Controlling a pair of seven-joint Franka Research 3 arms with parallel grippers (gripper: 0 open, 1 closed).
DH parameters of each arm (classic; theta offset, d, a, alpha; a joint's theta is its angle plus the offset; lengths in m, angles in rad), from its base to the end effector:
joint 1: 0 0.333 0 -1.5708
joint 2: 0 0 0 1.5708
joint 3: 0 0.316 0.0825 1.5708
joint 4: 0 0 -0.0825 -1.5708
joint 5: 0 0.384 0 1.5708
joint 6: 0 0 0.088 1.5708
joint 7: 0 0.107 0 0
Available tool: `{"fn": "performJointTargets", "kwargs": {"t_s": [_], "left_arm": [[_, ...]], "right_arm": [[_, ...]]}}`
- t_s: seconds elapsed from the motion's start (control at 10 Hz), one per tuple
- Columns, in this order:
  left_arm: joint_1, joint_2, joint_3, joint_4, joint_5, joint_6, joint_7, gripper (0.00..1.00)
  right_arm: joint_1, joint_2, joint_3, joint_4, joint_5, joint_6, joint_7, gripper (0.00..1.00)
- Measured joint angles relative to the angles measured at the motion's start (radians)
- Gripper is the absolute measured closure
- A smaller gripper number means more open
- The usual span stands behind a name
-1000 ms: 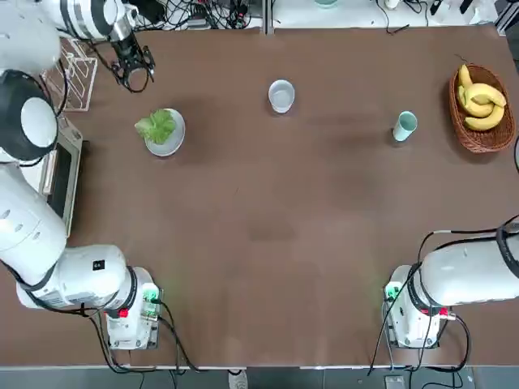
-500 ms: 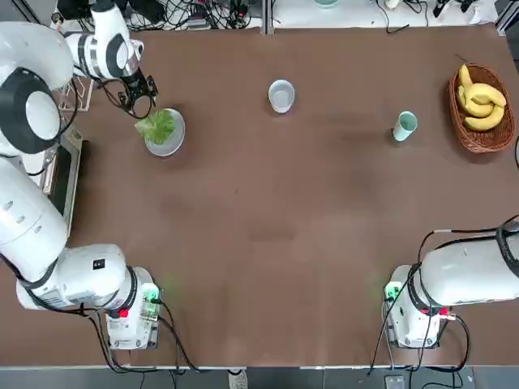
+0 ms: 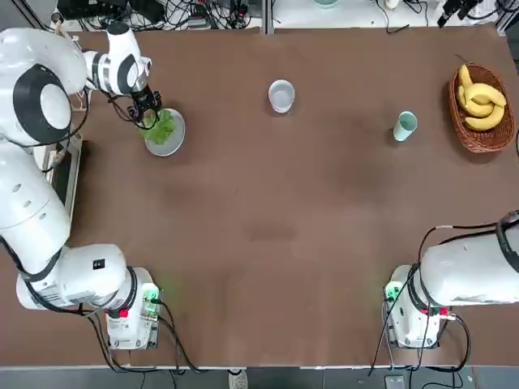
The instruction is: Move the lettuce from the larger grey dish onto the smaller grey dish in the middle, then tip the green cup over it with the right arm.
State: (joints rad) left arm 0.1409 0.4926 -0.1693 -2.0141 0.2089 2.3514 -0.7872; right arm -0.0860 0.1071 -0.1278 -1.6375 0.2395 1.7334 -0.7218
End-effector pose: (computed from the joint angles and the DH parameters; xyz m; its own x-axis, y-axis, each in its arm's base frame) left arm 0.5877 -0.0130 0.1967 0.8121 0.5793 -0.0706 0.5675 -0.8121 -0.1355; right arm 0.5871 -0.1019 0.5480 0.8894 0.4367 0.1349 0.4552 -0.8730 -0.1749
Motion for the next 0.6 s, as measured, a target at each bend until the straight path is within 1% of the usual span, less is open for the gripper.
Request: {"fn": "performJointTargets", "kwargs": {"t_s": [0.1, 0.3, 0.4, 0.5, 0.6], "left_arm": [[0.000, 0.000, -0.001, 0.001, 0.000, 0.000, -0.001, 0.42], [0.000, 0.000, -0.001, 0.003, 0.000, -0.003, -0.001, 0.73], [0.000, -0.001, -0.001, 0.005, 0.000, -0.015, -0.001, 0.84], [0.001, -0.003, -0.002, 0.009, 0.000, -0.028, -0.001, 0.93], [0.001, -0.008, -0.003, 0.014, 0.001, -0.041, -0.001, 0.93]], "right_arm": [[-0.043, 0.017, -0.001, -0.029, 0.056, 0.022, -0.131, 0.00], [-0.104, 0.057, -0.002, -0.061, 0.160, 0.039, -0.357, 0.00], [-0.127, 0.082, -0.002, -0.067, 0.209, 0.045, -0.475, 0.00], [-0.151, 0.111, -0.002, -0.074, 0.252, 0.057, -0.608, 0.00], [-0.178, 0.144, -0.001, -0.081, 0.290, 0.064, -0.748, 0.00]]}}
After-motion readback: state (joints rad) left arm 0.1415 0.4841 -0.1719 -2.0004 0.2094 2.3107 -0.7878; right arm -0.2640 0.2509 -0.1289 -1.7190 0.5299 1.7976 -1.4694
